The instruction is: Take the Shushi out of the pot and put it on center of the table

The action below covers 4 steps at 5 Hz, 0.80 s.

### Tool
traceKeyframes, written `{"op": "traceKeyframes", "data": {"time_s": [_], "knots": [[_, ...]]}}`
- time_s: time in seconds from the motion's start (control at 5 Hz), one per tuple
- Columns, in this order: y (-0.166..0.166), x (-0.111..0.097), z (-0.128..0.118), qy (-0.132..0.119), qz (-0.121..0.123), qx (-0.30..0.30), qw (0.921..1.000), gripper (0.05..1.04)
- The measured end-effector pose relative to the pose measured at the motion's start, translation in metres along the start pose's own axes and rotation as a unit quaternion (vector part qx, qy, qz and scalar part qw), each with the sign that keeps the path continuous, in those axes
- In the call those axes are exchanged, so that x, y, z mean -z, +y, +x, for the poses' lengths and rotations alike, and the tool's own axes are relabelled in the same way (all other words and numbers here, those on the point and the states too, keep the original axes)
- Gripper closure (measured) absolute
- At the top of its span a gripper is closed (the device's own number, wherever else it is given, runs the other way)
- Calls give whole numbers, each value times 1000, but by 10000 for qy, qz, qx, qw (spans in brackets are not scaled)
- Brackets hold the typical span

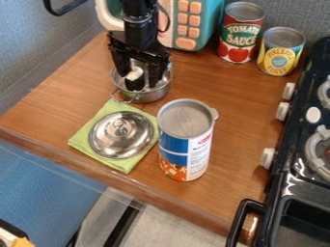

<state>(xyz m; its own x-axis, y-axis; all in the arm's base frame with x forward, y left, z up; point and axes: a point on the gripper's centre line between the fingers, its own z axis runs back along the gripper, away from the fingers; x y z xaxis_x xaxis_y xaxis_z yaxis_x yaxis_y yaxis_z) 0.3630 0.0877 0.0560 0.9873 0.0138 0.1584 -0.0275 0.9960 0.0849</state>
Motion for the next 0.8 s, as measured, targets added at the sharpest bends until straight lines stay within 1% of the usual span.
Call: {"op": "traceKeyframes", "data": {"time_s": [0.2, 0.4, 0.6, 0.8], "knots": [[8, 3, -1, 33, -32, -120, 9999, 83], [12, 7, 0, 114, 30, -223, 9997, 83], [13, 13, -1, 212, 67, -254, 9994, 136], [14, 20, -1, 339, 90, -257, 9991, 412]]}}
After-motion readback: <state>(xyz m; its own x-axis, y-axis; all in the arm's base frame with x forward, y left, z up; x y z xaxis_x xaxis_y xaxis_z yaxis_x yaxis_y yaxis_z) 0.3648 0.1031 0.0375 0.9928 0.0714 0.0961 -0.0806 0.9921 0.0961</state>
